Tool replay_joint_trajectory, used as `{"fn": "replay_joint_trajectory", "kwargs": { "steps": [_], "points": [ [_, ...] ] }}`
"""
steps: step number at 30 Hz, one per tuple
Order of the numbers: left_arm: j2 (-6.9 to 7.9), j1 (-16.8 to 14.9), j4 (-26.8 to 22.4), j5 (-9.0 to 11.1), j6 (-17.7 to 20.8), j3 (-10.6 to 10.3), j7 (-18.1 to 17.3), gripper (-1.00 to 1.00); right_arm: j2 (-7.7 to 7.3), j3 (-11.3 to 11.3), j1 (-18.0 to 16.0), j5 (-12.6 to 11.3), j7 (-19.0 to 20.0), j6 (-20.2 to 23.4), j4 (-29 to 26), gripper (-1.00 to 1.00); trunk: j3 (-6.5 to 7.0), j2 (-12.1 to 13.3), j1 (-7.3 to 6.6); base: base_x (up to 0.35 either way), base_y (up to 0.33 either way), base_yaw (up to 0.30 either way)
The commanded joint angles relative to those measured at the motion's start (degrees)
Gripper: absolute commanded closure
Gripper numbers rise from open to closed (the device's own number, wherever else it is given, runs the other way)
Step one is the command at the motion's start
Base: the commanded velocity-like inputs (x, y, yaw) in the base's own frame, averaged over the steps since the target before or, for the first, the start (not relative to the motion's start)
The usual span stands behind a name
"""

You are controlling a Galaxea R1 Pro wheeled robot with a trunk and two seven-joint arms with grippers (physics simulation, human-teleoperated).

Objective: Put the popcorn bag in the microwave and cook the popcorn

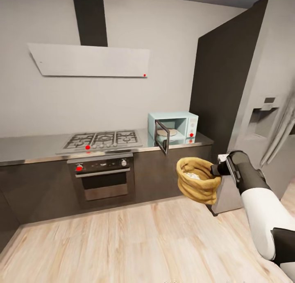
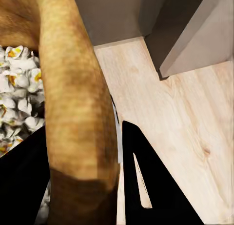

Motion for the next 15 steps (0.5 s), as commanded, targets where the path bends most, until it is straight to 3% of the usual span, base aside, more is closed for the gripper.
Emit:
{"fn": "replay_joint_trajectory", "kwargs": {
  "steps": [1, 10, 15],
  "points": [
    [-0.02, 0.0, 0.0, 0.1, -0.1, 0.3, 0.1, -1.00, -0.16, -0.3, -0.1, 0.3, 0.5, 0.2, 0.0, 1.00, -0.07, 0.0, 0.00, 0.000, 0.000, -0.298],
    [-0.11, 0.0, 0.0, -0.1, -0.1, 0.1, 0.1, -1.00, -0.35, -0.8, 0.0, 0.3, 0.6, 0.2, 0.0, 1.00, -0.07, 0.0, 0.00, 0.003, 0.000, -0.298],
    [-0.11, 0.0, 0.1, -0.5, 0.1, -0.3, 0.1, -1.00, -0.35, -0.8, -0.1, 0.3, 0.5, 0.2, 0.0, 1.00, -0.07, 0.0, 0.00, 0.175, -0.119, -0.298]
  ]
}}
